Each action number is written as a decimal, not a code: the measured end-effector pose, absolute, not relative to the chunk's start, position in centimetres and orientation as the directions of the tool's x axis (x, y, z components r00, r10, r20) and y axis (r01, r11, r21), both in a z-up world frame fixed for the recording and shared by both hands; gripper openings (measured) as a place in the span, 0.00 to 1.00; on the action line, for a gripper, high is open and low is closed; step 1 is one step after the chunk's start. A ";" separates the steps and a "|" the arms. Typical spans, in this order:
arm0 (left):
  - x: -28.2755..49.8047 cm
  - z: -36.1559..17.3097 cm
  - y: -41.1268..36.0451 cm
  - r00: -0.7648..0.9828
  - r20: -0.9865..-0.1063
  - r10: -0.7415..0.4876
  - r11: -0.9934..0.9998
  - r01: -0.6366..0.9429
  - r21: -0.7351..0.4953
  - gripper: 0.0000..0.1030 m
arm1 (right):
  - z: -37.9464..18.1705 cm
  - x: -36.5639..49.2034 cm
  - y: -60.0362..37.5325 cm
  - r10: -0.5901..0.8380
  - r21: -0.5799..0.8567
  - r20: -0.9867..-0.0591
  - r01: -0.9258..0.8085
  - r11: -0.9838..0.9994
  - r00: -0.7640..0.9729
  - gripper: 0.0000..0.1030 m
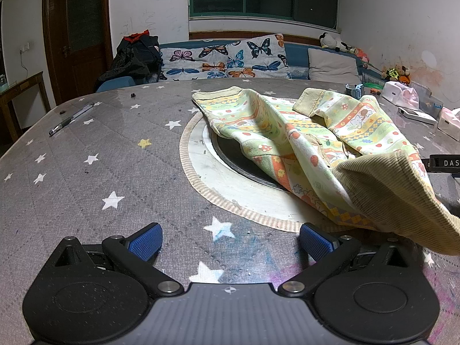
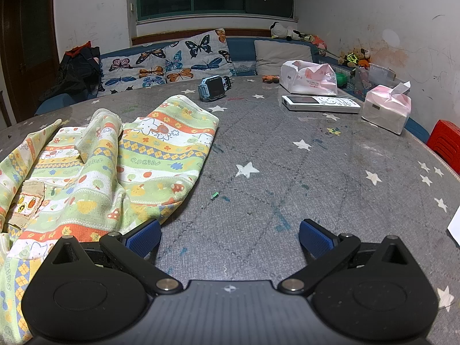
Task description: Fold clothes
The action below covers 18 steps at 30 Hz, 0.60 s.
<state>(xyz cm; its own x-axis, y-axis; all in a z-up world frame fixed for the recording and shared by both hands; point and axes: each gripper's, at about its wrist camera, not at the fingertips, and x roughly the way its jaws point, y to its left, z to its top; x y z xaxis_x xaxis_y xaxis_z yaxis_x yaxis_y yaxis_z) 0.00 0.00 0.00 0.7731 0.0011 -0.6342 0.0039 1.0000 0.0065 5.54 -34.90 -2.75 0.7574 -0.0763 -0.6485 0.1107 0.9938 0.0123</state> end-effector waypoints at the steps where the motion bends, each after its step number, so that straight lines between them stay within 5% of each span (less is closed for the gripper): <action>1: 0.0 0.0 0.0 0.773 -0.634 0.001 1.000 0.004 0.007 1.00 | -2.7 5.5 -34.9 -0.076 0.012 -0.648 0.111 0.994 0.757 1.00; 18: 0.1 0.1 0.1 0.768 -0.640 0.000 1.000 0.007 0.008 1.00 | -2.5 5.4 -35.1 -0.060 0.015 -0.658 0.093 0.996 0.751 1.00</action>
<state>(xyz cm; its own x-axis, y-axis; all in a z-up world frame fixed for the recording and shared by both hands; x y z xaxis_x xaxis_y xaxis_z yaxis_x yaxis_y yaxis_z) 0.07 0.06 0.12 0.7684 -0.0003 -0.6399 0.0069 0.9999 0.0079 5.38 -35.13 -2.54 0.7506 -0.0601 -0.6581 0.0930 0.9955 0.0152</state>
